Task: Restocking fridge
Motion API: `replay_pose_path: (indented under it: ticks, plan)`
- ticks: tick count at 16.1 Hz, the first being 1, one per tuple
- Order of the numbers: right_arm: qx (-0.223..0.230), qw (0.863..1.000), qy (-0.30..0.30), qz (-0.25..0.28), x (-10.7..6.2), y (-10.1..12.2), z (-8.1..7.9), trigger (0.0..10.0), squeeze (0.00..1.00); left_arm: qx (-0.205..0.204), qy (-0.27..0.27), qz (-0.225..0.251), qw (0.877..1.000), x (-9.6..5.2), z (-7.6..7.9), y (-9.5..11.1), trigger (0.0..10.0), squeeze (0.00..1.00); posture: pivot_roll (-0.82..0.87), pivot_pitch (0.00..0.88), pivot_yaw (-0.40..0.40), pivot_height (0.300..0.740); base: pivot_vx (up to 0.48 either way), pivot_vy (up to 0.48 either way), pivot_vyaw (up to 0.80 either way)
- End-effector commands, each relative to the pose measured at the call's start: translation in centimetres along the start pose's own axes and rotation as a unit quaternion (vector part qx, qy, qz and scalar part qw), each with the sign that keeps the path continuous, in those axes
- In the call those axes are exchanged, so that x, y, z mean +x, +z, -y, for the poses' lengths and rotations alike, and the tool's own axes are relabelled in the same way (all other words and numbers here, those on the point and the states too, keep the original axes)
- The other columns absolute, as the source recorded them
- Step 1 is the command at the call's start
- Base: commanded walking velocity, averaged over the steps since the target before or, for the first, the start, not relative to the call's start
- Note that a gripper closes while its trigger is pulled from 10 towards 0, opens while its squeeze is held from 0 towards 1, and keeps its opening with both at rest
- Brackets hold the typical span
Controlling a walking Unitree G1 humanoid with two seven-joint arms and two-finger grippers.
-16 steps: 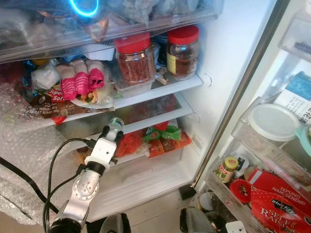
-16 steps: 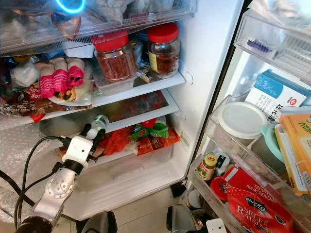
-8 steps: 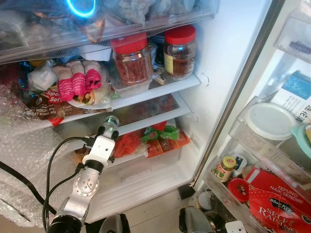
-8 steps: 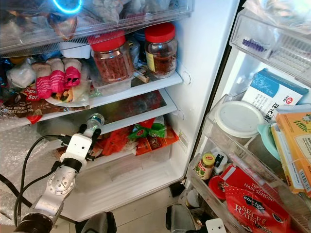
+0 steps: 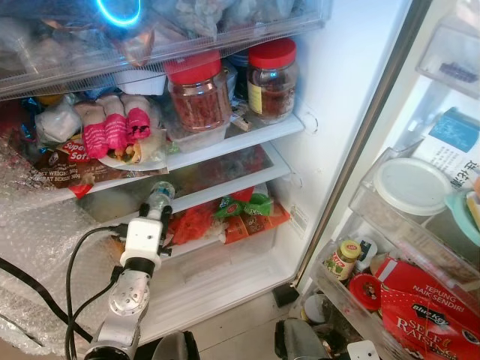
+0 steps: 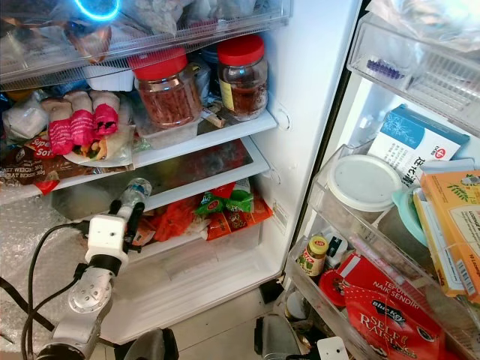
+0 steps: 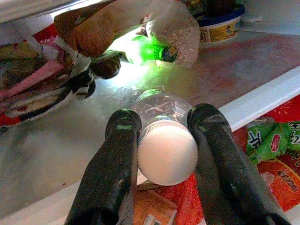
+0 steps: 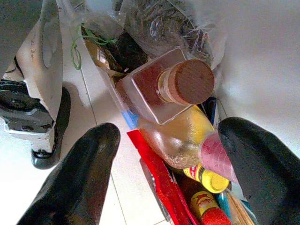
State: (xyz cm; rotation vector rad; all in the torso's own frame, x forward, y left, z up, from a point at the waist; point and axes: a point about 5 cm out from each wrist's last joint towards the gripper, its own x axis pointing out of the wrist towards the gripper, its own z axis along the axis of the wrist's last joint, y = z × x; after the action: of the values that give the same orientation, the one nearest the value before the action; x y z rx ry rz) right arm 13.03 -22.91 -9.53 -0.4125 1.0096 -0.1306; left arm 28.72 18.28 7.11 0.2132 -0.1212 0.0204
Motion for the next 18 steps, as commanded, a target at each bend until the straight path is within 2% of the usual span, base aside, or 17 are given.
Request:
replay_pose_path:
  ticks: [1,2,4,7,13,18]
  plan:
    - [0.000,1.000,0.005,-0.011,-0.2,-0.8,-0.3,10.0,0.00,-0.013,0.004,-0.102,0.995,-2.1,-0.1,-3.6,10.0,0.00,-0.13,0.103,0.022,0.632,0.000,0.000,0.00]
    - [0.000,1.000,0.004,-0.011,-0.2,-0.8,-0.2,10.0,0.00,-0.019,0.010,-0.104,0.994,-2.0,-0.2,-3.6,10.0,0.00,-0.13,0.103,0.021,0.632,0.000,0.000,0.00]
    - [0.001,1.000,0.003,-0.012,-0.2,-0.9,0.0,10.0,0.00,-0.057,0.040,-0.115,0.991,-1.3,-0.7,-3.6,10.0,0.00,-0.13,0.104,0.019,0.632,0.000,0.000,0.00]
    - [0.001,1.000,0.004,-0.013,-0.2,-0.9,-0.1,10.0,0.00,-0.080,0.036,-0.127,0.988,-1.2,-0.3,-3.9,10.0,0.00,-0.13,0.104,0.019,0.632,0.000,0.000,0.00]
    - [0.001,1.000,0.005,-0.014,-0.2,-0.9,-0.1,10.0,0.00,-0.081,0.021,-0.149,0.985,-1.5,0.1,-4.6,10.0,0.00,-0.13,0.103,0.021,0.632,0.000,0.000,0.00]
    - [0.000,1.000,0.007,-0.013,-0.2,-0.8,-0.2,10.0,0.00,-0.079,0.011,-0.165,0.983,-1.2,0.5,-4.8,10.0,0.00,-0.13,0.097,0.021,0.632,0.000,0.000,0.00]
